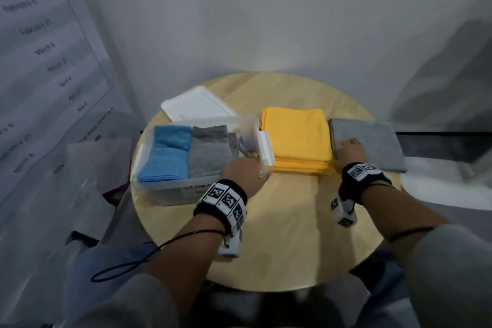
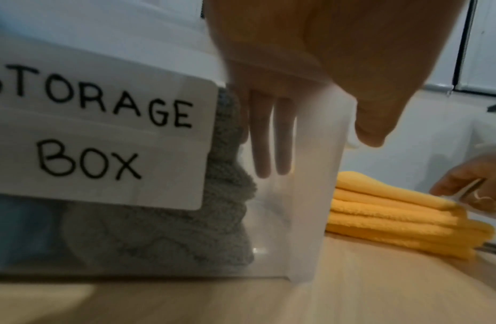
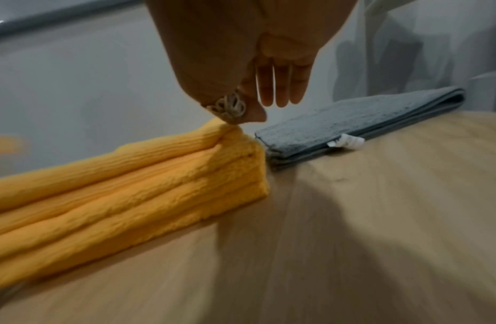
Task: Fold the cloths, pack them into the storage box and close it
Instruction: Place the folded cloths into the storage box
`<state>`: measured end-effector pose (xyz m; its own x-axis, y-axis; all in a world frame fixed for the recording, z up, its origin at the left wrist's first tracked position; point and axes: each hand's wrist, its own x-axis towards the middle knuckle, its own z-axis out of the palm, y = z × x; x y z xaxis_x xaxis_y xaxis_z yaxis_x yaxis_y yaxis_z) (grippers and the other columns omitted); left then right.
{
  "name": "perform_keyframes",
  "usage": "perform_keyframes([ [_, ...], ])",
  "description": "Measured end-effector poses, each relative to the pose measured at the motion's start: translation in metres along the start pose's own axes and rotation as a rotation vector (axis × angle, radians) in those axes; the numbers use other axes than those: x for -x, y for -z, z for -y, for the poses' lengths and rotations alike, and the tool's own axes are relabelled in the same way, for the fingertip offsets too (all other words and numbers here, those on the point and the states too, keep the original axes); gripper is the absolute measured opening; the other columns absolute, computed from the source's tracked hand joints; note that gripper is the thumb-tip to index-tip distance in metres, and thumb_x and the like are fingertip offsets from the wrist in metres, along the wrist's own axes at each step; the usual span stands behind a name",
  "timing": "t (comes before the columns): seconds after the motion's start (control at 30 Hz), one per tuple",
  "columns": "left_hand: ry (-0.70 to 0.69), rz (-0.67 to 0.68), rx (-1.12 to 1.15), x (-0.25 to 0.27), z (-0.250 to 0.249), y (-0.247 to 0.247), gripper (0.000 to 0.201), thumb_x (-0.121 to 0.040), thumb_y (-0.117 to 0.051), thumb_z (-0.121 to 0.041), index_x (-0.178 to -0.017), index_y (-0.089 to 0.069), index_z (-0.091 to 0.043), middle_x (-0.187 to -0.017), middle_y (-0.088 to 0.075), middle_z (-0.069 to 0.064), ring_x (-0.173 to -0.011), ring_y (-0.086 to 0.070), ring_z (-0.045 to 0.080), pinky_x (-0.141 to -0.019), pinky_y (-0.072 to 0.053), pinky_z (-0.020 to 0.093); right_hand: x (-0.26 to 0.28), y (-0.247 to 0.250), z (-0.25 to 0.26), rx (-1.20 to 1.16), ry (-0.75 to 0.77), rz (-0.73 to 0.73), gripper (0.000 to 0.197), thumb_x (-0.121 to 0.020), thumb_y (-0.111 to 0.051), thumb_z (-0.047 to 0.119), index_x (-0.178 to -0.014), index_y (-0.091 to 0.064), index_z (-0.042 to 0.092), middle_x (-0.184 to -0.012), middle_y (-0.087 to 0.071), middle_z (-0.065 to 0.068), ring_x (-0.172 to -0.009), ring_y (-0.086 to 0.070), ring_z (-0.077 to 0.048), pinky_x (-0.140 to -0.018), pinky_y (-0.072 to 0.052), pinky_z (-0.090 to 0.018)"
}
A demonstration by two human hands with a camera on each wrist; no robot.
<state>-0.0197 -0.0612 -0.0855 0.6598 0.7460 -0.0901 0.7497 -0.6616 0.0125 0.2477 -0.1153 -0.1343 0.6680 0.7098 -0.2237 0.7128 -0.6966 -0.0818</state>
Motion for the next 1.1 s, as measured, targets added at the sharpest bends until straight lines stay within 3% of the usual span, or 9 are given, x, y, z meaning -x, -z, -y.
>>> perform_keyframes([
  [0.13, 0.009, 0.011, -0.069, -0.003, -0.001, -0.002, 0.048, -0.095, -0.036, -0.051, -0.114, -0.056, -0.012, -0.110, -0.064, 0.008, -0.100, -0.061, 0.027, -0.074, -0.045, 0.033, -0.003, -0.016, -0.025, 0.082, -0.041, 0.133, 0.038, -0.093, -0.048, 0.019, -0.128, -0.053, 0.004, -0.136, -0.048, -0.018, -0.122, -0.049, -0.033, -0.103, -0.042, -0.040],
  [0.57, 0.030, -0.021, -0.034, -0.008, -0.001, -0.014, 0.044, -0.092, -0.038, -0.047, -0.109, -0.059, -0.012, -0.104, -0.065, 0.008, -0.094, -0.062, 0.027, -0.070, -0.044, 0.031, 0.061, -0.011, -0.029, 0.294, 0.042, 0.120, 0.029, -0.096, -0.038, 0.010, -0.116, -0.059, 0.009, -0.123, -0.057, -0.010, -0.111, -0.058, -0.026, -0.089, -0.048, -0.032],
  [0.7, 0.019, -0.039, 0.025, -0.009, 0.000, -0.016, 0.046, -0.090, -0.043, -0.047, -0.117, -0.055, -0.011, -0.122, -0.055, 0.009, -0.111, -0.054, 0.028, -0.084, -0.049, 0.038, 0.097, -0.027, -0.024, 0.183, 0.061, 0.137, 0.030, -0.095, -0.043, 0.015, -0.121, -0.054, 0.008, -0.128, -0.051, -0.012, -0.114, -0.053, -0.028, -0.092, -0.046, -0.034],
  [0.8, -0.051, -0.269, -0.012, 0.003, 0.003, -0.017, 0.053, -0.074, -0.064, -0.047, -0.113, -0.055, -0.013, -0.128, -0.043, 0.013, -0.125, -0.033, 0.031, -0.093, -0.044, 0.041, 0.135, -0.043, -0.016, 0.077, 0.101, 0.154, 0.037, -0.094, -0.047, 0.027, -0.129, -0.046, 0.013, -0.139, -0.038, -0.011, -0.127, -0.038, -0.030, -0.102, -0.038, -0.040],
  [0.87, -0.267, -0.494, 0.004, 0.021, -0.004, -0.021, 0.062, -0.059, -0.074, -0.038, -0.111, -0.049, -0.015, -0.120, -0.043, 0.011, -0.115, -0.035, 0.029, -0.090, -0.041, 0.041, 0.159, -0.050, -0.009, 0.045, 0.119, 0.156, 0.041, -0.094, -0.046, 0.034, -0.132, -0.043, 0.019, -0.143, -0.030, -0.011, -0.130, -0.030, -0.032, -0.104, -0.033, -0.044],
  [0.9, -0.423, -0.514, 0.032, 0.033, -0.012, -0.025, 0.063, -0.058, -0.074, -0.033, -0.112, -0.048, -0.016, -0.121, -0.043, 0.010, -0.115, -0.037, 0.028, -0.093, -0.038, 0.040, 0.168, -0.053, -0.005, 0.037, 0.131, 0.157, 0.042, -0.094, -0.045, 0.036, -0.133, -0.043, 0.022, -0.144, -0.029, -0.010, -0.131, -0.029, -0.032, -0.105, -0.032, -0.045],
  [0.97, -0.636, -0.309, 0.149, 0.055, -0.033, -0.037, 0.055, -0.066, -0.070, -0.021, -0.117, -0.052, -0.015, -0.125, -0.047, 0.008, -0.118, -0.042, 0.025, -0.098, -0.033, 0.035, 0.182, -0.060, -0.001, 0.026, 0.164, 0.146, 0.041, -0.094, -0.044, 0.035, -0.134, -0.042, 0.024, -0.146, -0.029, -0.008, -0.133, -0.028, -0.031, -0.106, -0.030, -0.044],
  [1.03, -0.532, 0.048, 0.287, 0.072, -0.052, -0.052, 0.053, -0.079, -0.063, -0.014, -0.129, -0.048, -0.015, -0.135, -0.045, 0.004, -0.124, -0.044, 0.023, -0.104, -0.035, 0.032, 0.192, -0.064, 0.001, 0.001, 0.220, 0.140, 0.041, -0.094, -0.044, 0.033, -0.133, -0.044, 0.022, -0.148, -0.031, -0.005, -0.135, -0.028, -0.028, -0.107, -0.031, -0.041],
  [1.1, -0.408, 0.220, 0.377, 0.076, -0.062, -0.066, 0.060, -0.085, -0.058, -0.017, -0.141, -0.037, -0.020, -0.147, -0.035, 0.000, -0.131, -0.041, 0.019, -0.108, -0.033, 0.028, 0.197, -0.067, 0.000, -0.041, 0.289, 0.148, 0.041, -0.091, -0.049, 0.030, -0.130, -0.048, 0.019, -0.147, -0.035, -0.004, -0.134, -0.032, -0.027, -0.107, -0.032, -0.035],
])
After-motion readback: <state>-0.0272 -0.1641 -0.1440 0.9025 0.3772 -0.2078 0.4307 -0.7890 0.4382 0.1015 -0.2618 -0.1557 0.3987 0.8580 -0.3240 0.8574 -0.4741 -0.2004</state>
